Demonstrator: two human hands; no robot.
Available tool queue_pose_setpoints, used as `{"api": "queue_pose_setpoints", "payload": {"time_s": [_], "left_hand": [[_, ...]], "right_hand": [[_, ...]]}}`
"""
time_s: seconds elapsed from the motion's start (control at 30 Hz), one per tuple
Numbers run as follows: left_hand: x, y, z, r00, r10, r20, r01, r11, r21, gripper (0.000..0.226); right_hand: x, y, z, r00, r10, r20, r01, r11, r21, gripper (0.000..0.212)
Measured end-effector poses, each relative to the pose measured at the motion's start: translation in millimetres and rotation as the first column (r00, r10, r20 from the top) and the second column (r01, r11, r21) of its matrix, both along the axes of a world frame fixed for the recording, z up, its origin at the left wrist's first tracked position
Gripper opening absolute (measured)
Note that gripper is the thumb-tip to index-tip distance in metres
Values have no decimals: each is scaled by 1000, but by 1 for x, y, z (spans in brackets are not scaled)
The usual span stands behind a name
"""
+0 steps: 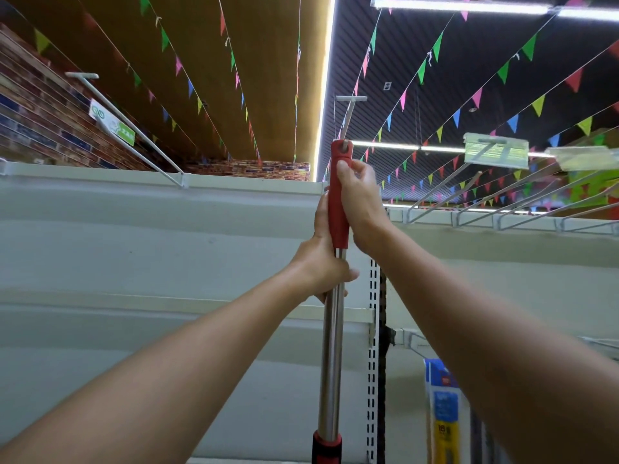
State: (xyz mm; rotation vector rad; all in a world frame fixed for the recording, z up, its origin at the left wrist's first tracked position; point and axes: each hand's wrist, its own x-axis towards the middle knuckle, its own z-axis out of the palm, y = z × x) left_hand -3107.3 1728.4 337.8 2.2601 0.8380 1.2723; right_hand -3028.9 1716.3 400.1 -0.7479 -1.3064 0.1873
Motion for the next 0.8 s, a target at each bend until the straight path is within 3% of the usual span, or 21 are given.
{"api": "queue_pose_setpoints", "payload": {"time_s": [0.17, 0.4, 0.67, 0.8], "left_hand": [[2, 8, -3, 1000, 18, -13, -18, 999, 40, 122], [6, 16, -4, 1000, 20, -4, -20, 999, -40, 120], [13, 26, -5, 1000, 14, 18, -13, 997, -72, 119], [15, 35, -7, 1000, 20, 6, -19, 996, -90, 119]], "right_hand": [[3, -6, 15, 998, 67, 12, -67, 997, -27, 35], [8, 9, 4, 998, -7, 68, 5, 1000, 29, 36], [24, 16, -18, 976, 43, 212, -34, 998, -47, 75], [29, 18, -26, 960, 52, 276, -36, 997, -63, 83]]}}
